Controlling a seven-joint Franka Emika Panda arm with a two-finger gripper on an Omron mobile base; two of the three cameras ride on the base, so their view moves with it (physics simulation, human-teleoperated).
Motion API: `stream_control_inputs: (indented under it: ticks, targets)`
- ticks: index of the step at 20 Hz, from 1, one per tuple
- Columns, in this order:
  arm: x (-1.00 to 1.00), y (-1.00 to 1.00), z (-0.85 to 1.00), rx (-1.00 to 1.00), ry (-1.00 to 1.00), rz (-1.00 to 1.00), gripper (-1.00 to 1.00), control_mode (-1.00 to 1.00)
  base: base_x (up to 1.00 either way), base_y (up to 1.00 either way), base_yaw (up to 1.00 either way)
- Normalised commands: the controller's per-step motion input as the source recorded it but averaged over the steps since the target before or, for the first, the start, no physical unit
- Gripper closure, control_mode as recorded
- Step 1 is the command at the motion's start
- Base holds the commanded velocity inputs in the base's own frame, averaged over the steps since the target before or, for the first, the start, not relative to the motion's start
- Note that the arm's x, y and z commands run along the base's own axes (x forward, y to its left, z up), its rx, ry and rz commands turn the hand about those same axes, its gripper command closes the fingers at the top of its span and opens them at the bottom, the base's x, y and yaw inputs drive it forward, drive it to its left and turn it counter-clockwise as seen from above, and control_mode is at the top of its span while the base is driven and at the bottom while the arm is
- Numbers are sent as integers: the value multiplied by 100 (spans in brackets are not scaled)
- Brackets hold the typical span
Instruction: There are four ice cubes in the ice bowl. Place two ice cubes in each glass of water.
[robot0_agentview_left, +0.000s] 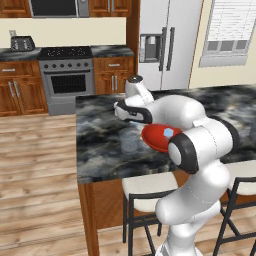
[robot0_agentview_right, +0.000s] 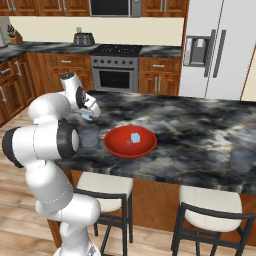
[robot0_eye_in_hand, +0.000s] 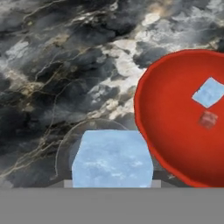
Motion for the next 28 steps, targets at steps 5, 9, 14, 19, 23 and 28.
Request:
stream_control_inputs:
  ticks: [5, 9, 14, 19, 23, 28]
  targets:
    - [0, 3, -5, 7, -6, 0, 100, -100, 0, 0, 0]
    - [0, 0, -9, 13, -2, 0, 100, -100, 0, 0, 0]
    - [1, 0, -9, 13, -1, 0, 100, -100, 0, 0, 0]
    - [0, 0, 0, 7, 0, 0, 100, -100, 0, 0, 0]
    - [0, -1, -2, 2, 1, 0, 100, -100, 0, 0, 0]
    - [0, 0, -1, 0, 6, 0, 100, -100, 0, 0, 0]
